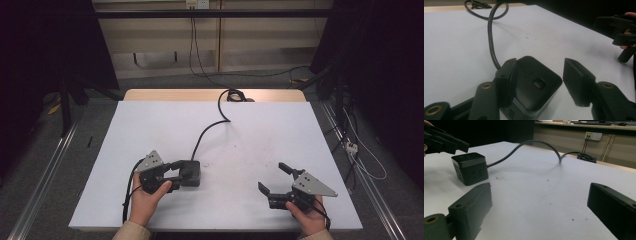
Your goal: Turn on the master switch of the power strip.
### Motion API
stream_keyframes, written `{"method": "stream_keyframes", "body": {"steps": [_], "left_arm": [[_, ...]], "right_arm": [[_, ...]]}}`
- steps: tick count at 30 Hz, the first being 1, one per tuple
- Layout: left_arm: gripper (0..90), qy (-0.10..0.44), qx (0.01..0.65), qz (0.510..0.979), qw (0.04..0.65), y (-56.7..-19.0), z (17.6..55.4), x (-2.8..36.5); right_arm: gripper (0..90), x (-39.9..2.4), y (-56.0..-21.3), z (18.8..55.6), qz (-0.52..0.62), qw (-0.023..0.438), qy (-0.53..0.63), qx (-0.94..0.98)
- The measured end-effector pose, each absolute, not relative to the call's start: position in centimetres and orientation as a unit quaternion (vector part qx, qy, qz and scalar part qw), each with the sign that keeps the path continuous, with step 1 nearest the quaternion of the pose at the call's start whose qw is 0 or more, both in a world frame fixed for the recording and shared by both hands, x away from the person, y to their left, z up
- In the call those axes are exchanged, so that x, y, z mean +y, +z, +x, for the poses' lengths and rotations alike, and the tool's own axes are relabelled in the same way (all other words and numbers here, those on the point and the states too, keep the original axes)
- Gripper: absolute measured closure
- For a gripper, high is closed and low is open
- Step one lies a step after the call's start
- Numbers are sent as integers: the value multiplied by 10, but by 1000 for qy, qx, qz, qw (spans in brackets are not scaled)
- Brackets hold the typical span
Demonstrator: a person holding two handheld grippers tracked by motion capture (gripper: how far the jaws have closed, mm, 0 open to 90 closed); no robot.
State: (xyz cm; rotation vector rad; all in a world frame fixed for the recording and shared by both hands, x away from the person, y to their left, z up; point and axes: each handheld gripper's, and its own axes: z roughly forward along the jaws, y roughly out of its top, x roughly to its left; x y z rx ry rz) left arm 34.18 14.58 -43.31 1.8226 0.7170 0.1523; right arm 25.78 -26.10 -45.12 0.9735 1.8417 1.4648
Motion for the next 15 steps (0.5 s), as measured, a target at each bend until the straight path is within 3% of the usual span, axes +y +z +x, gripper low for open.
{"method": "stream_keyframes", "body": {"steps": [15], "left_arm": [[193, 61, 308, 772, 553, -432, 343, 151]], "right_arm": [[50, -261, -451, 258, 365, 293, 550, 691]]}}
